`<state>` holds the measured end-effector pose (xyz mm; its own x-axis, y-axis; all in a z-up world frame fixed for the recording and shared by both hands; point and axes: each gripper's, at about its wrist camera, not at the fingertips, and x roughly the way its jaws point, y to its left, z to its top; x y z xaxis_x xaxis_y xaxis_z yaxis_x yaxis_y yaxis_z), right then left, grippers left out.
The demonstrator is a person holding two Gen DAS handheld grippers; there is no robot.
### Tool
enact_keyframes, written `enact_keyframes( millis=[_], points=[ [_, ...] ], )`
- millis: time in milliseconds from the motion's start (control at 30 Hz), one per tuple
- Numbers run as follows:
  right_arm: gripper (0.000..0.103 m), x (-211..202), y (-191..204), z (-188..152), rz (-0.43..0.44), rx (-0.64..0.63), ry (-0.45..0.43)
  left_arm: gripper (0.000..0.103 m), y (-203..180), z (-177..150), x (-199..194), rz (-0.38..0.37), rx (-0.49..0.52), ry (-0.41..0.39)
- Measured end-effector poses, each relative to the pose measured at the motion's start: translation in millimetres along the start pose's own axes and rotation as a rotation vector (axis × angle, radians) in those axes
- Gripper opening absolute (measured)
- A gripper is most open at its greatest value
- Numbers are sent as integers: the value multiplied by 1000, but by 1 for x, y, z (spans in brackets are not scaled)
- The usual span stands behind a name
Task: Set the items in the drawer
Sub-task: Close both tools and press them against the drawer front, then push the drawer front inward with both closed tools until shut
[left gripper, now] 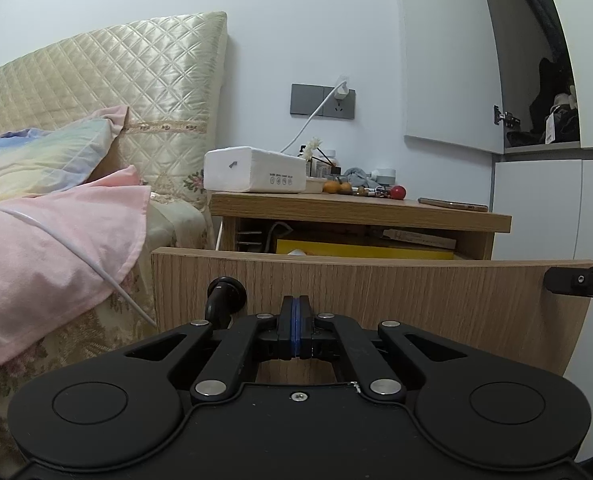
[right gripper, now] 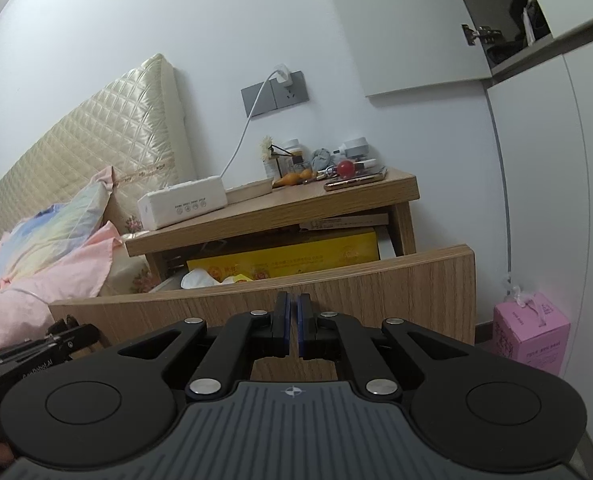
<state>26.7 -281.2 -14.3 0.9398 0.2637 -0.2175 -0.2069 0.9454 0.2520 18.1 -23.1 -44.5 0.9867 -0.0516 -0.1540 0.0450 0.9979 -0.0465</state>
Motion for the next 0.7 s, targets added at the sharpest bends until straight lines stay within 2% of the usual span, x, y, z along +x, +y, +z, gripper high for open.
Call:
enact_keyframes(
  millis=[167, 367, 700],
  points=[
    [4, 7, 0, 6, 0, -30, -11, 0, 2, 4, 11, -9, -2, 14],
    [4, 21, -2, 5, -13, -28, -40, 3, 2, 3, 25, 23, 46, -20],
    [4, 43, -7, 11, -11, 4, -53, 3, 8, 13, 50, 7, 35, 15]
  ],
)
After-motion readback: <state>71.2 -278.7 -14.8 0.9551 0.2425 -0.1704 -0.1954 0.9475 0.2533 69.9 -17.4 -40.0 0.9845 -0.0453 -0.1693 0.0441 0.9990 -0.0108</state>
